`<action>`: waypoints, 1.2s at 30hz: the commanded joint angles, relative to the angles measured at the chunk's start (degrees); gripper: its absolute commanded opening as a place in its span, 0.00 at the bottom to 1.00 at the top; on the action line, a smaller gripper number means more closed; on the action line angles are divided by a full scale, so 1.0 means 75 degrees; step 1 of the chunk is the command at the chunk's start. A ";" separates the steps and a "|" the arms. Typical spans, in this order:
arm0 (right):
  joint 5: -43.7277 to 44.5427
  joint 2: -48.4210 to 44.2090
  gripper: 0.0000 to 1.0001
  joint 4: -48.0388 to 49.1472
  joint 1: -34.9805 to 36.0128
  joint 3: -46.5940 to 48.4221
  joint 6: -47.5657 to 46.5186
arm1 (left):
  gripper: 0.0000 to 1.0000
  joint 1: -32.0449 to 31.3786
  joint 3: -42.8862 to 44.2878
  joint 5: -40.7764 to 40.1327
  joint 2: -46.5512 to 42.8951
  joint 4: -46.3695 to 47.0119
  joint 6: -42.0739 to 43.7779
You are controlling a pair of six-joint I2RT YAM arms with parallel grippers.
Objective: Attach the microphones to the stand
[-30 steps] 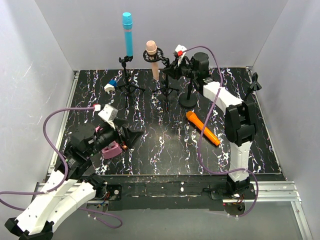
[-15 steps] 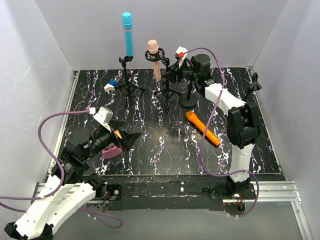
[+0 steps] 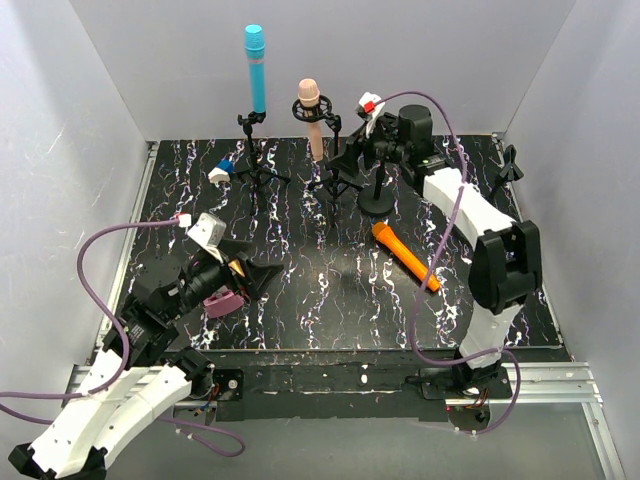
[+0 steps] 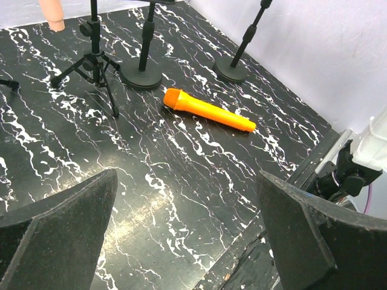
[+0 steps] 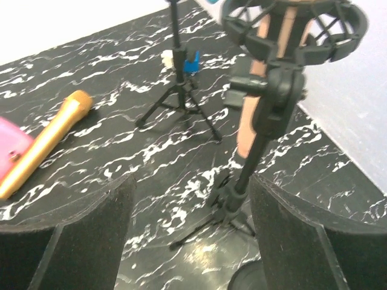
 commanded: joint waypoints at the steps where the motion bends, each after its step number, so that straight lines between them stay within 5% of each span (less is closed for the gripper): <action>1: -0.0598 -0.1146 0.82 -0.2155 -0.0053 0.0199 -0.0664 | 0.98 0.0018 0.0279 -0.0348 0.0186 -0.0137 0.0078; 11: -0.0949 -0.4133 0.90 -0.7535 -0.0263 0.0142 -0.3054 | 0.98 0.0018 0.0678 -0.0595 0.1170 -0.0454 -0.0249; 16: -0.2332 -0.5693 0.91 -0.7856 -0.2672 -0.1145 -0.2402 | 0.98 0.0018 0.0783 -0.0255 0.1592 -0.0407 -0.0531; 20: -0.1316 -0.6712 0.91 -0.8125 -0.3696 -0.1990 -0.2048 | 0.98 0.0018 0.0947 0.0002 0.1721 -0.0349 -0.0508; 24: 0.0147 -0.7463 0.91 -0.6595 -0.4843 -0.3347 0.0008 | 0.98 0.0018 0.0901 0.0167 0.1663 -0.0243 -0.0472; 29: 0.2269 -0.7629 0.91 -0.5105 -0.5397 -0.4404 0.1020 | 0.98 0.0018 0.0631 0.0167 0.1417 -0.0220 -0.0601; 36: 0.2999 -0.7395 0.98 -0.1744 -0.5467 -0.6196 0.0181 | 0.98 0.0018 0.0303 -0.0067 0.0960 -0.0336 -0.0754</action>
